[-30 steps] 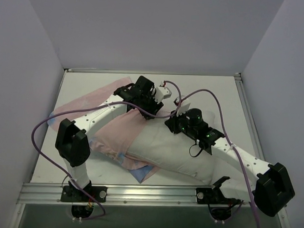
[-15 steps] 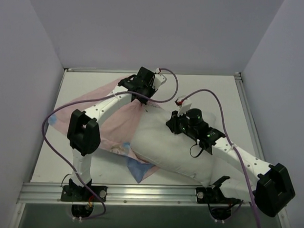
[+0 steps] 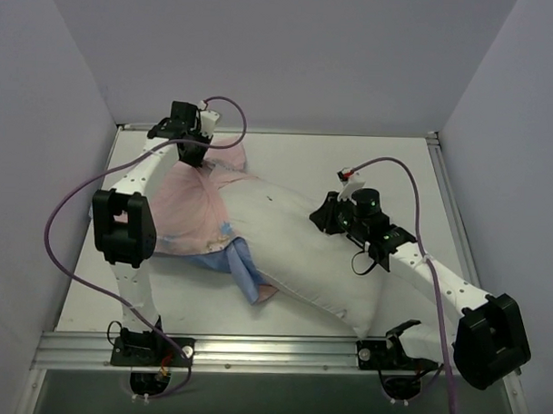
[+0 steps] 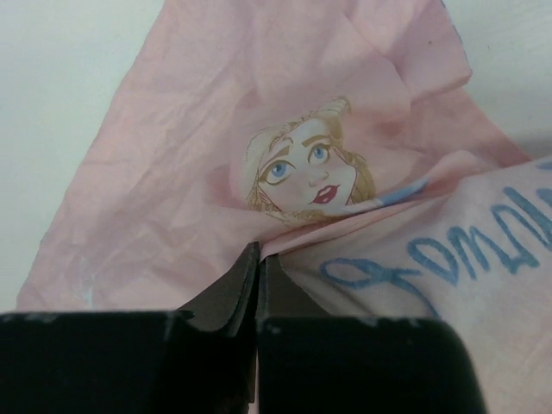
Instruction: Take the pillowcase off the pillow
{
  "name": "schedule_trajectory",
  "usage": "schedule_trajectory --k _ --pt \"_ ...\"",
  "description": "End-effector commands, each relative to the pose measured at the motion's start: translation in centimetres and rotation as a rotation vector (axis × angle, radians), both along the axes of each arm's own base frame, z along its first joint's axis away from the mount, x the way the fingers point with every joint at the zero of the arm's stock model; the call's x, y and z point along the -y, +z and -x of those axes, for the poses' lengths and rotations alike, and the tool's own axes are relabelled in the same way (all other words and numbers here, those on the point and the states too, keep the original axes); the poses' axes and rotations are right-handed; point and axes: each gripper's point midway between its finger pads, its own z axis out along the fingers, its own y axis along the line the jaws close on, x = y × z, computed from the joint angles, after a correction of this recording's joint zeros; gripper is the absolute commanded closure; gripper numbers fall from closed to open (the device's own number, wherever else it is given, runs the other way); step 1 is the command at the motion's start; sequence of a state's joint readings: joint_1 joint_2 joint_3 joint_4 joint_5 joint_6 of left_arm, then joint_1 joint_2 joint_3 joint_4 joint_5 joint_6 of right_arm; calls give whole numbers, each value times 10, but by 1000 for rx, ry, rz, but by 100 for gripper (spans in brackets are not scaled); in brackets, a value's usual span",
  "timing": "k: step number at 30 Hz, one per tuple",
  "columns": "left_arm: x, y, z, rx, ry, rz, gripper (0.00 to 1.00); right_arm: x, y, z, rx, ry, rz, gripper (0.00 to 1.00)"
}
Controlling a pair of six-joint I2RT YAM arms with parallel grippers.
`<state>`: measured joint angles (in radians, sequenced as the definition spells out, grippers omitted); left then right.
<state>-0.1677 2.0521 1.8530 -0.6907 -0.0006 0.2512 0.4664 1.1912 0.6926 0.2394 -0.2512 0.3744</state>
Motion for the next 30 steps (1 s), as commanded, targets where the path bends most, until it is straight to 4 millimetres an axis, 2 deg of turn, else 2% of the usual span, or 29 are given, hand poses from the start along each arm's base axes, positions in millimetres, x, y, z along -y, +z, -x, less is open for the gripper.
schedule_trajectory --k 1,2,4,5,6,7,8,9,10,11,12,13,14,15,17,18,19,20,21,22,23,24,25,26,27,28,29,30 --pt "-86 84 -33 322 163 -195 98 65 -60 27 -270 -121 233 100" --pt "-81 89 -31 331 155 -175 98 67 -36 6 -210 -151 234 100" --pt "-69 100 -29 331 137 -110 98 73 -11 -16 -147 -184 275 100" --pt "-52 107 -27 326 73 -38 96 73 -9 -24 -153 -184 303 100" --pt "-42 115 -25 321 40 2 78 70 20 -42 -99 -192 297 86" --pt "-29 134 -16 310 -8 55 49 68 27 -49 -91 -179 326 65" --pt "-9 146 -8 300 -87 131 11 68 19 -49 -141 -163 374 41" --pt "-3 159 -1 297 -115 163 6 73 46 -64 -83 -219 419 36" --pt "1 181 14 286 -124 189 6 74 54 -66 -60 -219 475 33" --pt "-1 195 24 287 -126 203 6 64 54 -59 -68 -188 534 26" --pt "0 206 34 282 -139 222 6 63 78 -64 -23 -215 550 25" --pt "-5 207 55 225 -138 228 6 55 83 -60 -22 -195 554 25" --pt "-21 225 71 241 -124 234 6 40 85 -47 -30 -150 554 24" --pt "-22 225 86 212 -145 267 6 30 88 -40 -31 -126 543 24" --pt "-45 202 130 98 -121 277 6 12 86 -16 -64 -71 513 23" --pt "-66 188 142 63 -73 283 6 -6 82 1 -71 -22 508 23" --pt "-77 175 152 41 -55 275 6 -11 69 13 -105 6 514 23" --pt "-86 142 175 -38 -9 285 6 -19 62 21 -125 12 493 23" --pt "-112 127 184 -56 82 286 6 -30 56 31 -130 45 490 23" --pt "-124 117 186 -47 140 310 6 -34 50 35 -138 54 488 23" --pt "-129 108 195 -57 170 330 6 -42 40 35 -142 63 478 22" --pt "-138 80 210 -122 231 360 6 -48 36 34 -140 77 472 22" --pt "-142 70 213 -138 263 356 6 -53 26 31 -151 86 479 21" --pt "-141 65 219 -139 262 354 6 -59 28 24 -131 81 469 21" --pt "-138 49 229 -175 262 364 6 -64 26 19 -117 96 476 20" --pt "-137 45 235 -171 224 347 6 -68 25 16 -112 107 477 20" --pt "-132 52 243 -137 177 337 6 -76 24 8 -102 116 473 17" --pt "-130 51 251 -136 143 323 6 -79 23 5 -98 126 479 16"
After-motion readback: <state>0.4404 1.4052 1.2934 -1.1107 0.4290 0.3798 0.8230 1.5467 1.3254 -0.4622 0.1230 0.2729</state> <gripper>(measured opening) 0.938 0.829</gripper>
